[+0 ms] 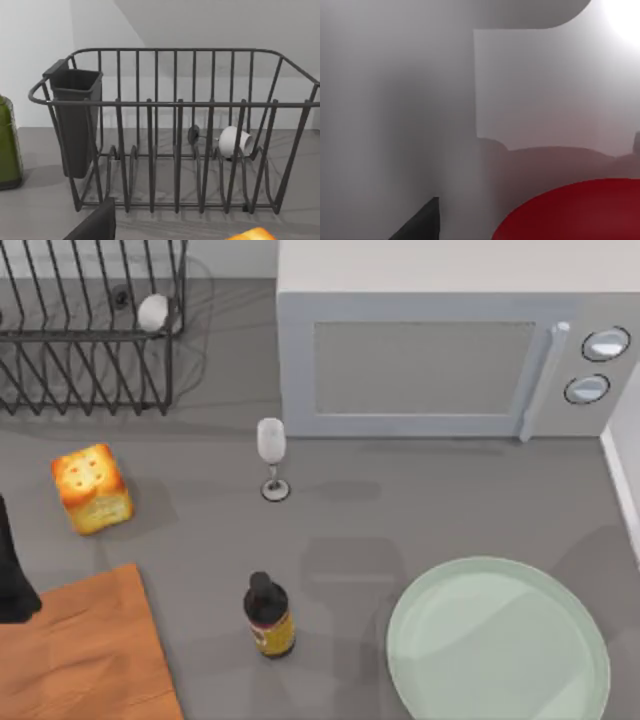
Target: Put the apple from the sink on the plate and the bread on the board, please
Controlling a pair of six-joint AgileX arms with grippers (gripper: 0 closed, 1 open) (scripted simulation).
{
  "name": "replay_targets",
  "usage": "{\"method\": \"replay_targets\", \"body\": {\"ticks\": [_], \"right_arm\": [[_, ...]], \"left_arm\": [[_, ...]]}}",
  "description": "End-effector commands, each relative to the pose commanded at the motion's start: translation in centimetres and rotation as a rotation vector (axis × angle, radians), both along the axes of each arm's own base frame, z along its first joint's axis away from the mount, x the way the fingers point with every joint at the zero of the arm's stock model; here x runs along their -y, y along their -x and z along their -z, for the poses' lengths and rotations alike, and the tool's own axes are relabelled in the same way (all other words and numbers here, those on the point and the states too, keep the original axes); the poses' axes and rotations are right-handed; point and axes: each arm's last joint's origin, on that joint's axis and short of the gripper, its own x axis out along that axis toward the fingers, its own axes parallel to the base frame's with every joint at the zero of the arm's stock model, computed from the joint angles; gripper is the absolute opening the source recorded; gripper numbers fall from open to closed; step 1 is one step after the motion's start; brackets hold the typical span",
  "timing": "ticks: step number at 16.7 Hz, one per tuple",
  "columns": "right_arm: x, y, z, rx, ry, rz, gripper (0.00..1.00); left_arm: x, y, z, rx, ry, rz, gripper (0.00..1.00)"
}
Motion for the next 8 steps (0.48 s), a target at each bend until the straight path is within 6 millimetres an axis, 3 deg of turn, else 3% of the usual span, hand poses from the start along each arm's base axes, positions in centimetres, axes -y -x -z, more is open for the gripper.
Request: {"method": "replay_targets", "body": {"ticks": [5,8], "right_arm": [[0.00,0.00,0.00,0.000,0.000,0.000,0.02],[0.00,0.00,0.00,0.000,0.000,0.000,0.00]], "left_arm": [[0.00,0.00,0.00,0.000,0.000,0.000,1.00],[0.00,0.00,0.00,0.000,0.000,0.000,1.00]]}}
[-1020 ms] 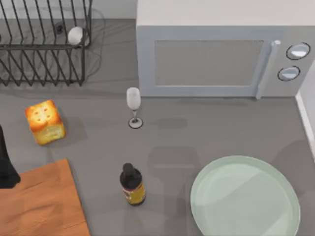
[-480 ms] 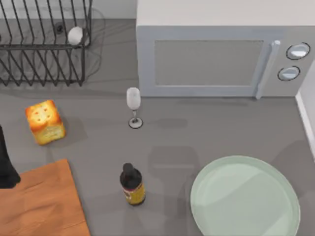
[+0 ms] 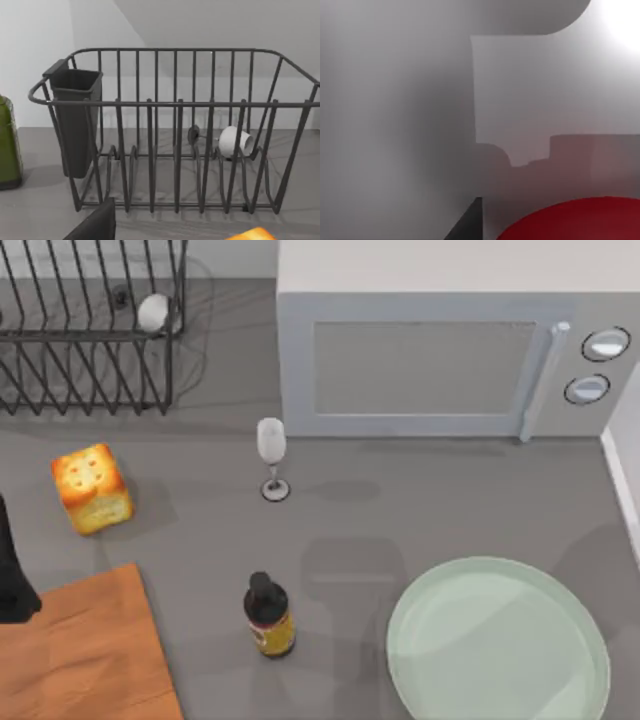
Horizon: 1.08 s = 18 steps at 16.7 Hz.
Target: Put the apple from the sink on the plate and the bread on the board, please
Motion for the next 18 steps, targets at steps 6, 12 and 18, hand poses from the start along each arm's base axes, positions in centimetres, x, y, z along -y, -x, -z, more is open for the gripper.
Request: {"method": "replay_targets", "body": {"ticks": [6,12,18], "right_arm": [[0.1,-0.7,-3.0,0.053,0.001,0.007,0.00],[0.3,-1.1,-7.5,0.048,-0.001,0.007,0.00],[0.1,-0.7,-13.0,0.053,0.001,0.007,0.00]], "left_arm": [[0.0,0.0,0.0,0.000,0.000,0.000,1.00],[0.0,0.0,0.0,0.000,0.000,0.000,1.00],[0.0,0.0,0.0,0.000,0.000,0.000,1.00]]}}
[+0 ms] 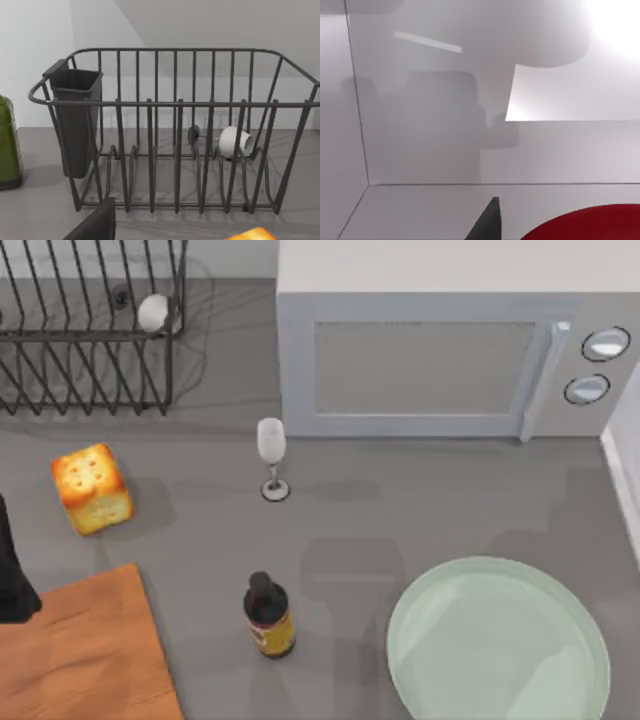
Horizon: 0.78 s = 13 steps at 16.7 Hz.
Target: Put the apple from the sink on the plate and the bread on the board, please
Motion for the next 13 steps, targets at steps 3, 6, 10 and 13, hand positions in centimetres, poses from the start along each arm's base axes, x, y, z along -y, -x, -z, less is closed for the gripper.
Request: {"method": "replay_targets", "body": {"ticks": [3,6,10,13], "right_arm": [[0.0,0.0,0.2,-0.003,-0.002,0.001,0.00],[-1.0,-0.3,-1.0,0.020,0.006,0.002,0.00],[-6.2,0.1,-3.1,0.017,0.001,0.008,0.00],[-11.7,1.6,-4.6,-0.012,-0.004,0.011,0.00]], "left_arm": [[0.0,0.0,0.0,0.000,0.000,0.000,1.00],[0.0,0.0,0.0,0.000,0.000,0.000,1.00],[0.0,0.0,0.0,0.000,0.000,0.000,1.00],[0.0,0.0,0.0,0.000,0.000,0.000,1.00]]}}
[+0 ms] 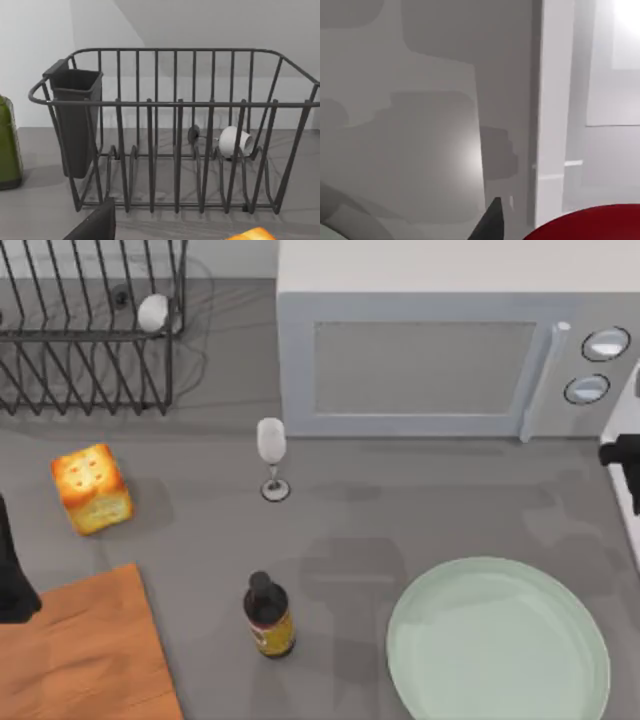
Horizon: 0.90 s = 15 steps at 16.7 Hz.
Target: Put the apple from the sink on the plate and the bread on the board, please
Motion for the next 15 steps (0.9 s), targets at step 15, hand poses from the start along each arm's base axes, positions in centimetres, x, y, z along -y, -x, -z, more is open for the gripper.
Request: {"method": "replay_targets", "body": {"ticks": [15], "right_arm": [[-16.3,10.9,-4.9,-0.042,0.003,-0.018,0.00]], "left_arm": [[0.0,0.0,0.0,0.000,0.000,0.000,1.00]]}}
